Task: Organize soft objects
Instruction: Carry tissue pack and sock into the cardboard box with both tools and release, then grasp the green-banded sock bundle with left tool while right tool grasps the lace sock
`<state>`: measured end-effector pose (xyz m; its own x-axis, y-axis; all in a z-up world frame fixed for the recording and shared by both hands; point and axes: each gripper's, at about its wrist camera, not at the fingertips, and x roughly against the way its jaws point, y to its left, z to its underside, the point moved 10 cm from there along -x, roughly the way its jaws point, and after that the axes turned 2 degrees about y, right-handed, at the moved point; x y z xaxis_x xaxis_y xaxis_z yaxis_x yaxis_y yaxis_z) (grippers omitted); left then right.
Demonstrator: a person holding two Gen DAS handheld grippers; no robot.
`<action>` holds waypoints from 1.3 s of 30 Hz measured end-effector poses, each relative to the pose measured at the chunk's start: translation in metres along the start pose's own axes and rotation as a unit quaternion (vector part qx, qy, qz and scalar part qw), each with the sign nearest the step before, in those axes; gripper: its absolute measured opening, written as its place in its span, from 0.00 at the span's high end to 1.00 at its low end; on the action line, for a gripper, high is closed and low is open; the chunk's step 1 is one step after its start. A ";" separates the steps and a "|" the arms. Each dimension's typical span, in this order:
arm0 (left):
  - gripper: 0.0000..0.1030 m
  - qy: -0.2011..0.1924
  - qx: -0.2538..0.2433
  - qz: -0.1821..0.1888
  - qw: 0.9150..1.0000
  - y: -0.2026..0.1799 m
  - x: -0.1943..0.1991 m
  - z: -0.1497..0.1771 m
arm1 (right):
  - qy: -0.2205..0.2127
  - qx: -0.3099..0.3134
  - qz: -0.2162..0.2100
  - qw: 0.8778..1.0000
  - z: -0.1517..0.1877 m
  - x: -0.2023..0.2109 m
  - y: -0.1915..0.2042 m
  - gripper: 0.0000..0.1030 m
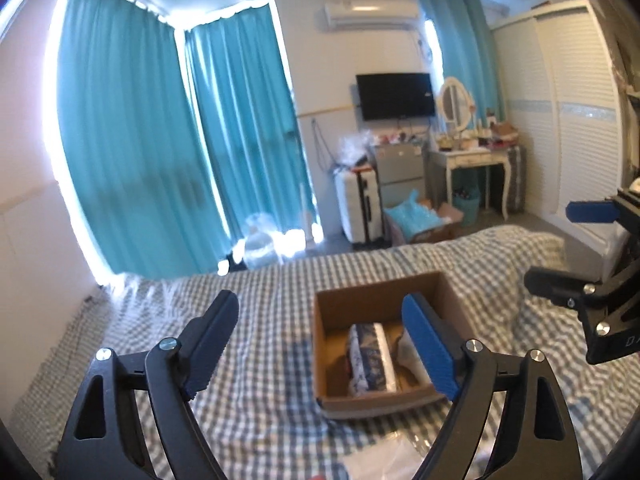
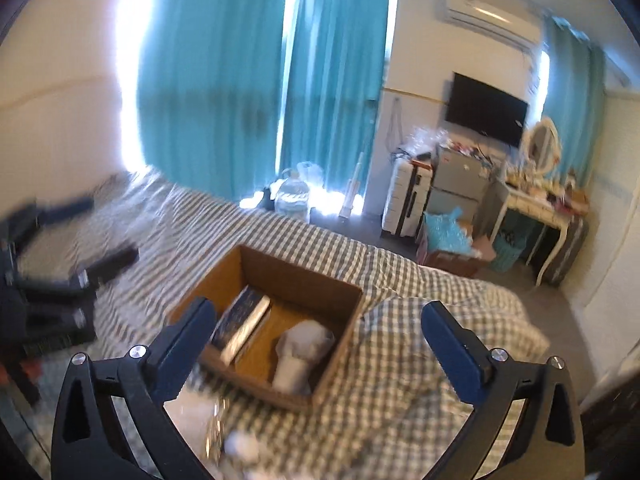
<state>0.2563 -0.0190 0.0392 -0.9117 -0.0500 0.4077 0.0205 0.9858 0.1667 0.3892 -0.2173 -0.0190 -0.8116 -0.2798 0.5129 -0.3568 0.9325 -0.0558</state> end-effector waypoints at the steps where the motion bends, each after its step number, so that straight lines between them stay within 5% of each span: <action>1: 0.17 0.004 0.002 0.007 1.000 0.000 0.010 0.002 | 0.003 0.019 -0.001 1.000 0.000 0.016 0.004 0.00; 5: 0.17 0.048 0.035 0.016 0.998 0.001 0.031 0.037 | 0.015 0.074 0.000 0.997 0.008 0.067 0.016 0.00; 9: 0.17 0.099 0.062 -0.022 0.993 0.002 0.020 0.096 | 0.046 0.075 -0.032 0.996 0.038 0.092 0.028 0.00; 18: 0.17 0.209 0.103 -0.015 0.972 -0.050 -0.019 0.225 | 0.188 0.064 -0.074 0.977 0.173 0.033 0.037 0.03; 20: 0.17 0.222 0.100 -0.012 0.970 -0.061 -0.023 0.239 | 0.212 0.080 -0.075 0.971 0.198 0.013 0.039 0.15; 25: 0.19 0.251 0.109 0.012 0.962 -0.082 -0.029 0.260 | 0.263 0.086 -0.098 0.956 0.238 -0.020 0.039 0.19; 28: 0.20 0.260 0.107 0.040 0.959 -0.102 -0.030 0.271 | 0.287 0.077 -0.100 0.950 0.251 -0.039 0.035 0.32; 32: 0.21 0.274 0.085 0.048 0.957 -0.118 -0.036 0.284 | 0.330 0.049 -0.121 0.935 0.269 -0.056 0.034 0.61; 34: 0.33 0.256 0.089 0.040 0.962 -0.114 -0.038 0.281 | 0.342 0.038 -0.124 0.931 0.275 -0.059 0.032 0.73; 36: 0.53 0.260 0.109 0.059 0.958 -0.114 -0.042 0.281 | 0.348 0.032 -0.116 0.930 0.278 -0.060 0.028 0.78; 39: 0.61 0.257 0.112 0.068 0.957 -0.113 -0.040 0.281 | 0.344 0.039 -0.101 0.933 0.279 -0.057 0.025 0.83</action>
<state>0.1752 -0.0835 -0.2479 -0.5828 0.0661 0.8099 -0.0153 0.9956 -0.0922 0.2978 -0.2419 -0.2883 -0.2458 -0.2099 0.9463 -0.5242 0.8500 0.0524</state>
